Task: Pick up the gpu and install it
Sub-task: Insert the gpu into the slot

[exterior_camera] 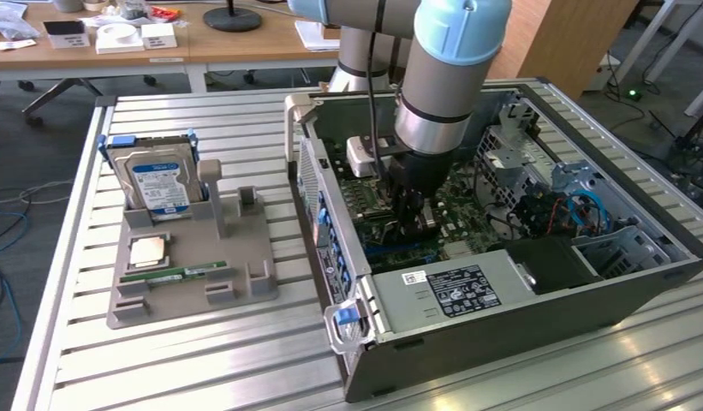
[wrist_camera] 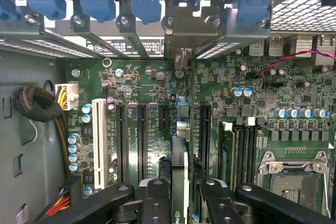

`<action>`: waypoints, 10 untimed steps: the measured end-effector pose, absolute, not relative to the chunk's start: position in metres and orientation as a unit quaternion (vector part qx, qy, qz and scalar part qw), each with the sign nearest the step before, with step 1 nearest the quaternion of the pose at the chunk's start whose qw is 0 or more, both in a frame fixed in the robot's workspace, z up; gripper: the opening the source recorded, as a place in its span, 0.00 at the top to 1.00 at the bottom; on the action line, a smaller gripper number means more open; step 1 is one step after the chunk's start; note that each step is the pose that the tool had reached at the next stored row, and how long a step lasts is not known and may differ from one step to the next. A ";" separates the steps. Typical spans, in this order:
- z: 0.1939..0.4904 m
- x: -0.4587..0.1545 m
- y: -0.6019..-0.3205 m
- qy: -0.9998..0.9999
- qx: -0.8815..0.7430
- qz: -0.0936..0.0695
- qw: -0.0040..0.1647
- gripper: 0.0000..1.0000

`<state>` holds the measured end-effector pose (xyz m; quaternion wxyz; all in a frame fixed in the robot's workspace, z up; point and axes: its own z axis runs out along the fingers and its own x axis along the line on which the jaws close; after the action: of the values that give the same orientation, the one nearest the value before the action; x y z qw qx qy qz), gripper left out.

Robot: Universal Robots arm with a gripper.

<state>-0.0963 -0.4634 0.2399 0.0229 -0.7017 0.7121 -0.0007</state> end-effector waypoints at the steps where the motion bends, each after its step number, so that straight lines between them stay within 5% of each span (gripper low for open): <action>1: 0.240 -0.096 -0.463 0.712 -0.702 -0.001 0.023 0.74; 10: 0.240 -0.096 -0.463 0.713 -0.701 0.000 0.024 0.74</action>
<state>-0.0963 -0.4634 0.2399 0.0236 -0.7007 0.7131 0.0000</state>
